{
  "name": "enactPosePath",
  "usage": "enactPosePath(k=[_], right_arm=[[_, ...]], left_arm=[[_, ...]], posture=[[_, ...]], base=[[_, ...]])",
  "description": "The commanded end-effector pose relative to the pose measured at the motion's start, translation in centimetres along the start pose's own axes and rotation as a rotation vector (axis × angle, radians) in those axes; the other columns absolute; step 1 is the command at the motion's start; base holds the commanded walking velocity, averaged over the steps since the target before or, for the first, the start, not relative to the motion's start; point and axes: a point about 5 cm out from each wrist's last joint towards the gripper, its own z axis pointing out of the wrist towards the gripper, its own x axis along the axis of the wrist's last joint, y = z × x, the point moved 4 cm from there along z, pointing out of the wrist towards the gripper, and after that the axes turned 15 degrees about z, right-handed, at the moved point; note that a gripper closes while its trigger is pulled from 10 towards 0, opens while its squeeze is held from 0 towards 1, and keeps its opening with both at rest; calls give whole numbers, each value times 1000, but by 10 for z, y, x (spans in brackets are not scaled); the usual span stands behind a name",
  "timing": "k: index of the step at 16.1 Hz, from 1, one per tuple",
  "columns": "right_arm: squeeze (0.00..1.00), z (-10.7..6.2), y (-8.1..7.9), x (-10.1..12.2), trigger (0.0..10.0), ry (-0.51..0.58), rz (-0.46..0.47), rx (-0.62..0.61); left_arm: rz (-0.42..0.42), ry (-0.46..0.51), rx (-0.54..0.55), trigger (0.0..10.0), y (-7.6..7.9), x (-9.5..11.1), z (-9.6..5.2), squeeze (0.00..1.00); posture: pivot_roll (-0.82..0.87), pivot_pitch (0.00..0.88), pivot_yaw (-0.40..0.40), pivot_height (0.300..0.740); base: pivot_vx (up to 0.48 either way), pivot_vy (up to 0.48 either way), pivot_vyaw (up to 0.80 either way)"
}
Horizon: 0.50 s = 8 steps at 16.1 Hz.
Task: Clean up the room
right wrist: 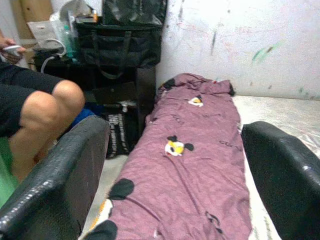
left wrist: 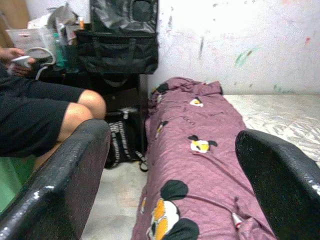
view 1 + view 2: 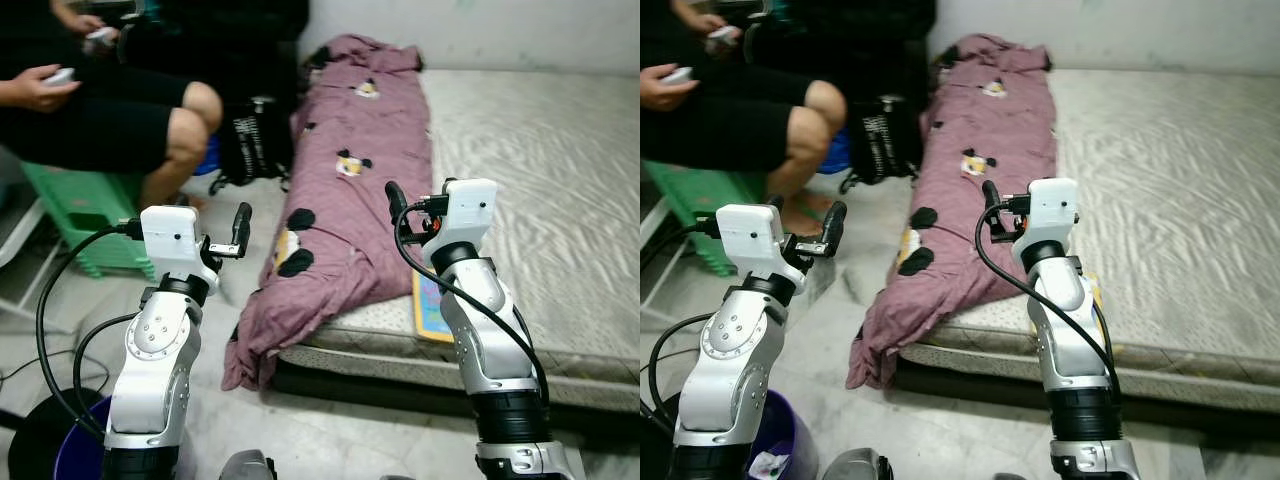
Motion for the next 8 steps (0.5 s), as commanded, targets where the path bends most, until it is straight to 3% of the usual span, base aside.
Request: enactPosePath(k=[1, 8], right_arm=[[0, 2, -4, 0, 10000, 3, 7, 7], [0, 2, -4, 1, 10000, 15, 2, 5]], left_arm=[[8, 15, 5, 10000, -5, 4, 0, 0], [9, 25, -7, 10000, -3, 5, 1, 0]], posture=[[53, 0, 20, 740], [48, 0, 27, 740]], base=[[247, 0, 0], [302, 0, 0]])
